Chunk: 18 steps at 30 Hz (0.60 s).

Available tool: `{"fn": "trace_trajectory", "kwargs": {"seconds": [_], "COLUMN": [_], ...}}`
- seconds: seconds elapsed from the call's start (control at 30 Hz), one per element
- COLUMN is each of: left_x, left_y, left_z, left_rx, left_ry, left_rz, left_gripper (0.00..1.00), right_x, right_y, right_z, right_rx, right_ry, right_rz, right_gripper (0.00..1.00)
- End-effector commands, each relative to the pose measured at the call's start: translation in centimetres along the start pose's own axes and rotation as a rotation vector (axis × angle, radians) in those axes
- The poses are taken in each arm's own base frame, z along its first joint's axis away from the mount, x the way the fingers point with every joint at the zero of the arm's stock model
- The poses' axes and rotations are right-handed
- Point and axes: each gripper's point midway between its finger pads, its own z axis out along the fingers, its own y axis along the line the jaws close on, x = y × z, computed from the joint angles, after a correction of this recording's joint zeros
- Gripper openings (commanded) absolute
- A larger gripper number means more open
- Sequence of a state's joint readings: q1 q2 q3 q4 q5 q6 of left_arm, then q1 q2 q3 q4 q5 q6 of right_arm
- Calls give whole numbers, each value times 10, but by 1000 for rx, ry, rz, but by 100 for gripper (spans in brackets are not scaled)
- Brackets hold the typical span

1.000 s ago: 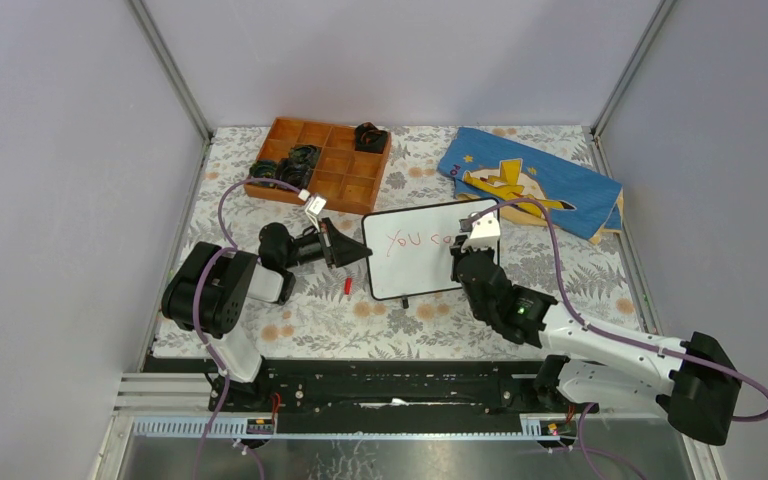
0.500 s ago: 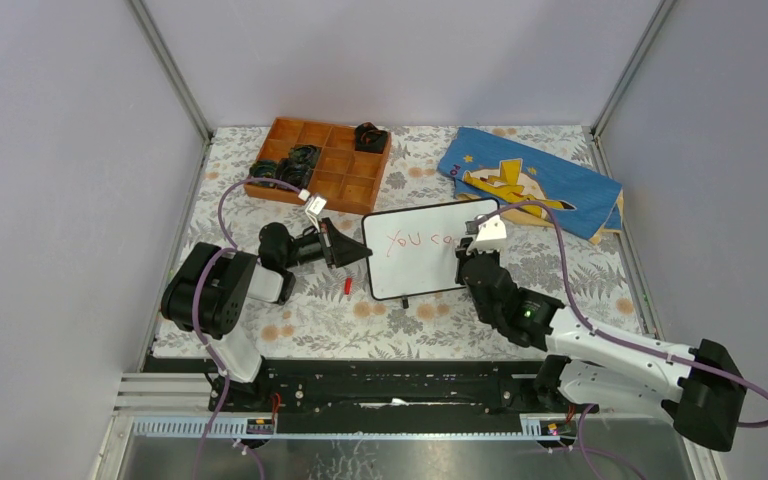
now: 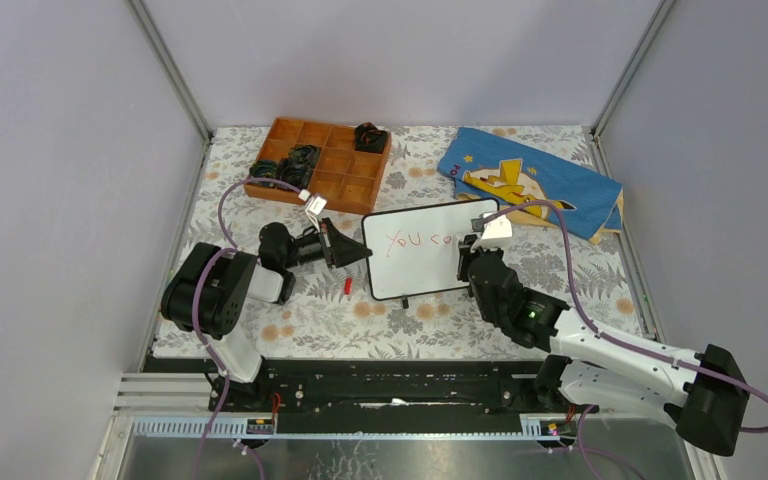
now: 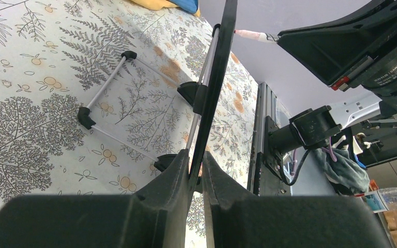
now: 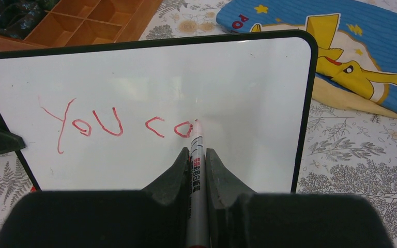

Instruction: Write a sentence on the whiteboard

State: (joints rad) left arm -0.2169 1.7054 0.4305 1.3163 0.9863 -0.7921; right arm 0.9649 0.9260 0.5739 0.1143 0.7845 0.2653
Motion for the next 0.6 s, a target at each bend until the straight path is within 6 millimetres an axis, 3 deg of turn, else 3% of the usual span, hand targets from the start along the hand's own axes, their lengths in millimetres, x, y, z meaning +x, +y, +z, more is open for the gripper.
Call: {"fn": "trace_trajectory", "kwargs": {"seconds": [0.0, 0.27, 0.57], "left_x": [-5, -4, -4], "left_y": [-7, -7, -7], "left_z": [4, 5, 5], "left_rx": [25, 25, 23], "left_ry": [4, 9, 10], "left_rz": [50, 48, 48], "left_gripper": [20, 20, 20], "right_x": [-23, -22, -6], "right_y": [3, 2, 0], "right_z": [6, 13, 13], "right_rx": [11, 14, 5], "right_ry": [-53, -42, -1], "right_rz": [46, 53, 43], "right_gripper": [0, 0, 0]}}
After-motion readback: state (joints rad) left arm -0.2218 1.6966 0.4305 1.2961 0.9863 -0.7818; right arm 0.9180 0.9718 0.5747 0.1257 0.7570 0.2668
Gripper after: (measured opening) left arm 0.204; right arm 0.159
